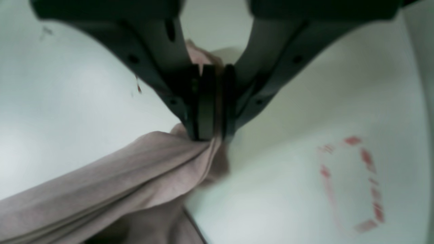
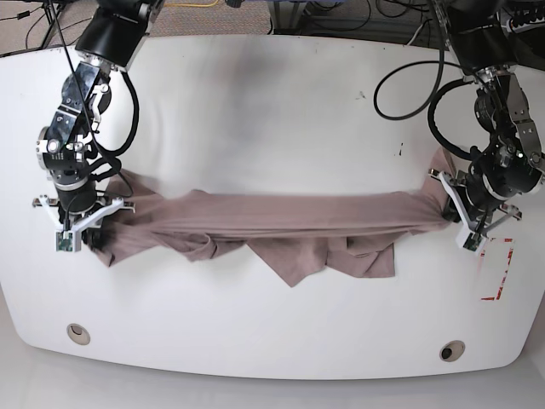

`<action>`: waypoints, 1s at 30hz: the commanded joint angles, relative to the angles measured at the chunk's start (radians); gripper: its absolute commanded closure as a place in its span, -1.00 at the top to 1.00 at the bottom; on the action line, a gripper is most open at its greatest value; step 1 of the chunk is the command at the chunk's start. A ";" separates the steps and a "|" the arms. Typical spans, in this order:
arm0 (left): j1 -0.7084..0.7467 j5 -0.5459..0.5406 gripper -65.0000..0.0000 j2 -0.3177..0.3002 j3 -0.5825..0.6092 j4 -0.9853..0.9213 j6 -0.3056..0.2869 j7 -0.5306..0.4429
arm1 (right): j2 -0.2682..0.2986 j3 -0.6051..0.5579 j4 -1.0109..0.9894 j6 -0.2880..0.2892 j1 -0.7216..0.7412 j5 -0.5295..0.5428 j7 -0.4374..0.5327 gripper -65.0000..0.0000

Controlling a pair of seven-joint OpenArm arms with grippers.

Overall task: Layout the t-shirt on the table in an organized manner, then fold the t-shirt properly
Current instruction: 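Hold the stretched shirt with both grippers and lay it down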

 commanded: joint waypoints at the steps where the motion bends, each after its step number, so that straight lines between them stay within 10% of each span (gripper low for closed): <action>1: 0.017 0.029 -1.00 -0.022 -0.011 0.019 0.005 -0.006 | 0.020 0.014 0.024 -0.020 -0.008 -0.009 0.034 -1.00; 26: 0.311 0.033 -1.00 -0.126 -0.012 0.037 -0.104 -0.008 | -0.054 0.014 0.110 -0.020 -0.246 0.017 0.037 -1.00; 30: 0.326 0.033 -0.74 -0.126 -0.012 0.039 -0.119 -0.008 | -0.057 0.014 0.110 -0.020 -0.249 0.019 0.037 -1.00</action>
